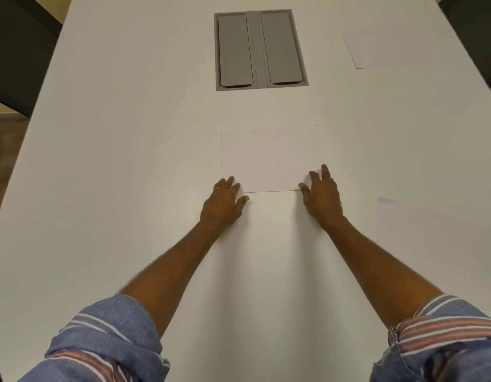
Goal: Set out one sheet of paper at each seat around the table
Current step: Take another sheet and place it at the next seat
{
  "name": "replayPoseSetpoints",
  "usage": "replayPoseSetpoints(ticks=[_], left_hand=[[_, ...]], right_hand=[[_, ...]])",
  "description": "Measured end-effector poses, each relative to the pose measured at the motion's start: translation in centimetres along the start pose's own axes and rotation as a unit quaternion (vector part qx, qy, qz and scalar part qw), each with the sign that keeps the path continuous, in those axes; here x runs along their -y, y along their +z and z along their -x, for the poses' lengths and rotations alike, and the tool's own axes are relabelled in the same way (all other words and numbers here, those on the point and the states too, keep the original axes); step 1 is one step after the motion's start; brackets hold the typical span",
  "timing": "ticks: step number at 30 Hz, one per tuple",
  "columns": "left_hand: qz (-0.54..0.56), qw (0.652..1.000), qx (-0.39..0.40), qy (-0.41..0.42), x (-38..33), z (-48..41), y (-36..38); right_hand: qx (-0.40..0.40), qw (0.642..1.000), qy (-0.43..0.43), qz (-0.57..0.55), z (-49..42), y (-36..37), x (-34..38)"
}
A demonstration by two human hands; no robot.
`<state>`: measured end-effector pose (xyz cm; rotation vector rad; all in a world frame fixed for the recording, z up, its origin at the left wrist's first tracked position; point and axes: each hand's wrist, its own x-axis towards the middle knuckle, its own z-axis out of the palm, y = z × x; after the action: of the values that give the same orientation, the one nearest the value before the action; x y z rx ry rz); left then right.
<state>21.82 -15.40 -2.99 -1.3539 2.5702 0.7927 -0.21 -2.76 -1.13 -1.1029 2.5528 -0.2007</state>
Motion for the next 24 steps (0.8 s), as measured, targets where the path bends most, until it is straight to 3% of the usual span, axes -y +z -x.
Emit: replayPoseSetpoints(ticks=[8,15,24], left_hand=[[-0.064,0.997,-0.018,0.025,0.3,0.0,0.3],[-0.015,0.999,-0.047,0.023,0.5,0.3,1.0],[-0.009,0.999,-0.041,0.021,0.3,0.5,1.0]], right_hand=[[-0.045,0.993,0.076,-0.083,-1.4,-0.3,0.3],[-0.170,0.967,0.035,-0.189,-1.6,-1.2,0.5],[-0.221,0.941,0.083,-0.240,-1.2,-1.9,1.5]])
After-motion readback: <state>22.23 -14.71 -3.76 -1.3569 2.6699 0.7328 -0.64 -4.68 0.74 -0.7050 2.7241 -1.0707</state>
